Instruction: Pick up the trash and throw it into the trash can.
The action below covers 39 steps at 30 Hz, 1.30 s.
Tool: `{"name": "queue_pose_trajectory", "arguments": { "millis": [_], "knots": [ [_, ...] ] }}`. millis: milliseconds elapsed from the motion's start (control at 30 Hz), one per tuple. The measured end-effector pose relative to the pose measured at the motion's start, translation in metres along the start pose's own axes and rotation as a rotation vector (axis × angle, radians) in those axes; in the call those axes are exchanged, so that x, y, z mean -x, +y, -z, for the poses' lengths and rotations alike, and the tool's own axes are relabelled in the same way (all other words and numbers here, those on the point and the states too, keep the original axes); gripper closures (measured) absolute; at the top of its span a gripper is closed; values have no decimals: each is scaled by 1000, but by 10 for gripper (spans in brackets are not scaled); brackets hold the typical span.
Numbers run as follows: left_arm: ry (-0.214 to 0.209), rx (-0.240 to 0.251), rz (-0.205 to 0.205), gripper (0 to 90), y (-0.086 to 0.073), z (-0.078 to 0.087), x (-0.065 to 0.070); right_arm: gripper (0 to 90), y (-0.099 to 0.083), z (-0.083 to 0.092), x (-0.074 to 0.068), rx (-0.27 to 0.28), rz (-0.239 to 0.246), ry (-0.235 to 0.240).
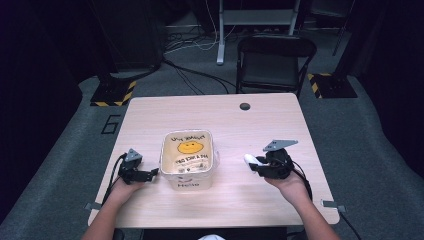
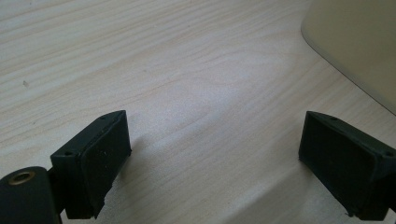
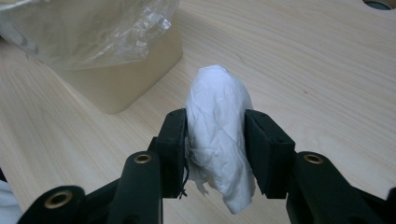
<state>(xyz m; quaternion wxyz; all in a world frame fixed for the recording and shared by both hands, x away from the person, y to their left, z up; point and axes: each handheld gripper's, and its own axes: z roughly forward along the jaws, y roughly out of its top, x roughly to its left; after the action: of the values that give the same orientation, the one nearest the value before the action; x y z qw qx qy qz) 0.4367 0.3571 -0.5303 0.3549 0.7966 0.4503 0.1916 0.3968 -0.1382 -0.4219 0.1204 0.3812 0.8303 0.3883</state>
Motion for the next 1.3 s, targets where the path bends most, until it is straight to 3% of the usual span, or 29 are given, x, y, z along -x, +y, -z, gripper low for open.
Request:
{"name": "queue_pose_trajectory", "arguments": {
  "millis": [900, 1300],
  "knots": [
    [0, 0, 0, 89, 0, 0, 0, 591, 46, 5, -25, 48, 62, 64],
    [0, -1, -1, 90, 0, 0, 0, 590, 74, 0, -42, 60, 121, 96]
  ]
}}
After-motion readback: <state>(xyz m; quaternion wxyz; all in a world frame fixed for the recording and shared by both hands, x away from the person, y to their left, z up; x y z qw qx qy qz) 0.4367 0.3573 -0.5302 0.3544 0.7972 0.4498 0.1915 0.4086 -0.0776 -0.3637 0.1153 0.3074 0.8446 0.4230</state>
